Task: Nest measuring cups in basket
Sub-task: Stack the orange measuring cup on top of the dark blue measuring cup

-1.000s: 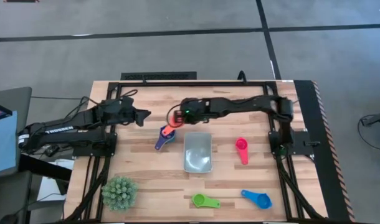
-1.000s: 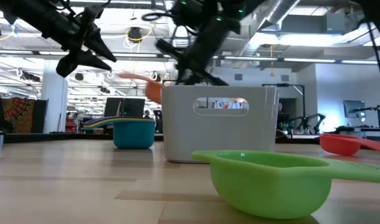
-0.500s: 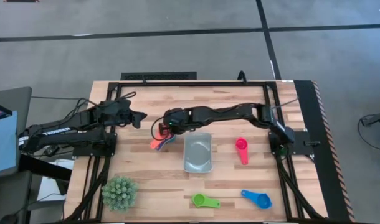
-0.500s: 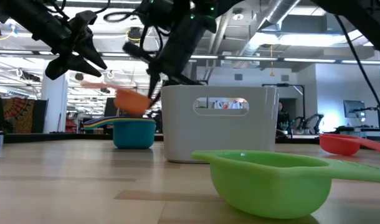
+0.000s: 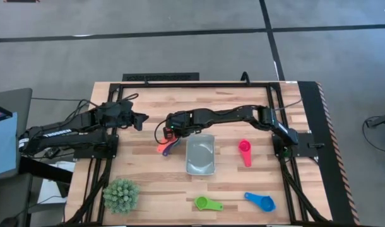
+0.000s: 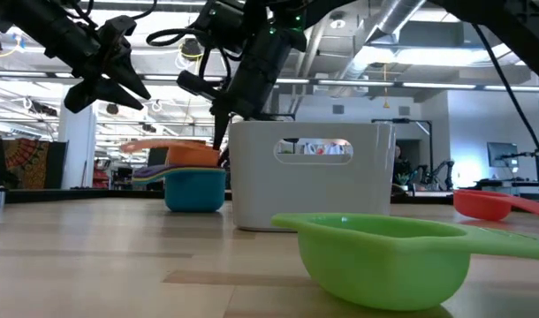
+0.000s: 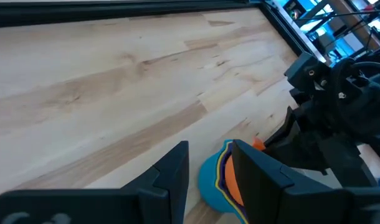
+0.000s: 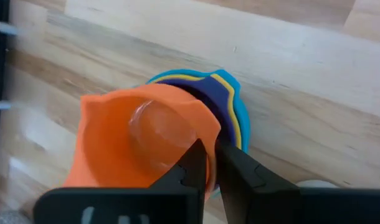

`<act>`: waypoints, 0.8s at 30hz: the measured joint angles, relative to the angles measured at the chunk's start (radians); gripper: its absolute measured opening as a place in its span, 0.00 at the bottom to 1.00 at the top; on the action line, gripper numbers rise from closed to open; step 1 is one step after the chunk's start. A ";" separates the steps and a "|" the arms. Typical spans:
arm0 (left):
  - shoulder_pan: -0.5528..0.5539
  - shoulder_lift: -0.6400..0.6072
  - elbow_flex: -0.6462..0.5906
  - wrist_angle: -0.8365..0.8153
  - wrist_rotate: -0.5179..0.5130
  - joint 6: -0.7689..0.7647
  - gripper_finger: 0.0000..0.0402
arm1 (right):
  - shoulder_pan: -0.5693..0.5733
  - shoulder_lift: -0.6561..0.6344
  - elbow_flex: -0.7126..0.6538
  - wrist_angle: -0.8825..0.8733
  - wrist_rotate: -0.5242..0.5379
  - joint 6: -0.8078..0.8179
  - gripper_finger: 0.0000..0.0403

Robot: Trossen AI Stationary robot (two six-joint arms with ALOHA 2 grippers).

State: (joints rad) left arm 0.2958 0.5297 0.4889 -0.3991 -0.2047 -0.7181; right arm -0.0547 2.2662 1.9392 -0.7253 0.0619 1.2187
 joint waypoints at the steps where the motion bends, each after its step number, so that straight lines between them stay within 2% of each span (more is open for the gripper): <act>1: 0.000 0.000 0.000 0.000 0.000 0.000 0.27 | -0.001 0.000 0.000 -0.003 -0.009 -0.012 0.16; 13: 0.000 0.000 0.000 0.000 -0.013 0.000 0.27 | -0.034 -0.010 0.000 -0.056 -0.072 -0.232 0.19; 17: 0.000 0.000 0.000 0.000 -0.008 -0.001 0.27 | -0.041 -0.010 0.001 -0.052 -0.075 -0.259 0.19; 21: -0.002 0.000 0.000 -0.035 0.094 -0.053 0.27 | -0.052 -0.008 0.045 -0.076 -0.090 -0.300 0.19; 24: -0.025 0.020 0.000 -0.102 0.164 -0.098 0.27 | -0.060 -0.009 0.113 -0.152 -0.094 -0.397 0.19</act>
State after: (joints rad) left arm 0.2705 0.5495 0.4889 -0.5007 -0.0406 -0.8166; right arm -0.1143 2.2570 2.0521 -0.8774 -0.0322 0.8213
